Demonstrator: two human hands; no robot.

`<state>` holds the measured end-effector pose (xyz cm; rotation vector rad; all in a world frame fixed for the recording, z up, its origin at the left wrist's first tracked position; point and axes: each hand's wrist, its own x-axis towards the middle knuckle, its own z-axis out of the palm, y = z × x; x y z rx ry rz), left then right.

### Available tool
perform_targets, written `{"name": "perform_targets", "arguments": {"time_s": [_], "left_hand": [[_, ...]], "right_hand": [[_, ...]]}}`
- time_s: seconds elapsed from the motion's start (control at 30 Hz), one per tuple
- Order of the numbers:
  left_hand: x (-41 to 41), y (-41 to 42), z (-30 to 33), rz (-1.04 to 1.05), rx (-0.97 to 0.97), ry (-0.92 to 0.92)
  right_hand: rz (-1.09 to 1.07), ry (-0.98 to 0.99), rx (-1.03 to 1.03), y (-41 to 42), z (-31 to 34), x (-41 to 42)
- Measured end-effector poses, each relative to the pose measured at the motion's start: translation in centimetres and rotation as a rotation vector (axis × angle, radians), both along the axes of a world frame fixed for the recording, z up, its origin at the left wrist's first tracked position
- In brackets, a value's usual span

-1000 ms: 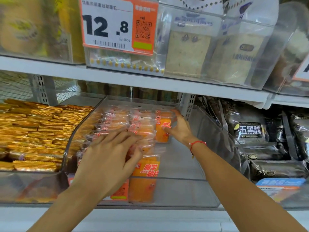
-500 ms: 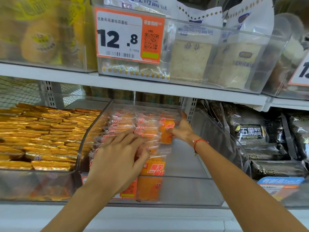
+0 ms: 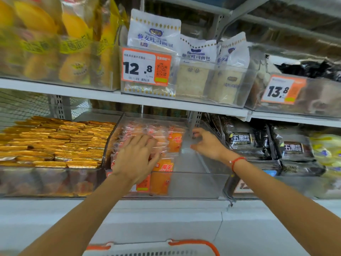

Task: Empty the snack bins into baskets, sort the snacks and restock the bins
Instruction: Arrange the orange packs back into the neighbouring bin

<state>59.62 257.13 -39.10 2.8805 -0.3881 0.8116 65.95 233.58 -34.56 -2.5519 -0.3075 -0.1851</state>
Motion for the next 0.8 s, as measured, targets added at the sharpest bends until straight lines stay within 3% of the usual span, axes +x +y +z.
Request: {"name": "perform_targets", "arguments": {"time_s": [0.1, 0.2, 0.3, 0.4, 0.47, 0.67, 0.8], "left_hand": [[-2.9, -0.6, 0.6, -0.046, -0.066, -0.215], [-7.8, -1.3, -1.0, -0.082, -0.150, -0.350], [-11.7, -0.8, -5.4, -0.007, -0.221, -0.051], [-14.5, 0.3, -12.4, 0.108, -0.299, 0.299], [-16.5, 1.6, -17.4, 0.179, -0.333, 0.416], [-21.7, 4.0, -29.5, 0.227, -0.187, 0.610], [-22.5, 6.3, -35.3, 0.296, -0.047, 0.832]], "right_hand": [[0.086, -0.221, -0.115, -0.7, 0.5, -7.0], [0.218, -0.136, -0.290, -1.4, -1.5, -12.5], [0.369, 0.200, -0.479, -1.2, -6.9, -15.3], [0.391, 0.443, -0.509, -1.0, -15.1, -16.6], [0.373, 0.527, -0.508, -0.4, -21.0, -17.8], [0.384, 0.742, -0.412, 4.2, -33.7, -21.9], [0.242, 0.720, -0.353, 6.7, -39.4, -22.8]]}}
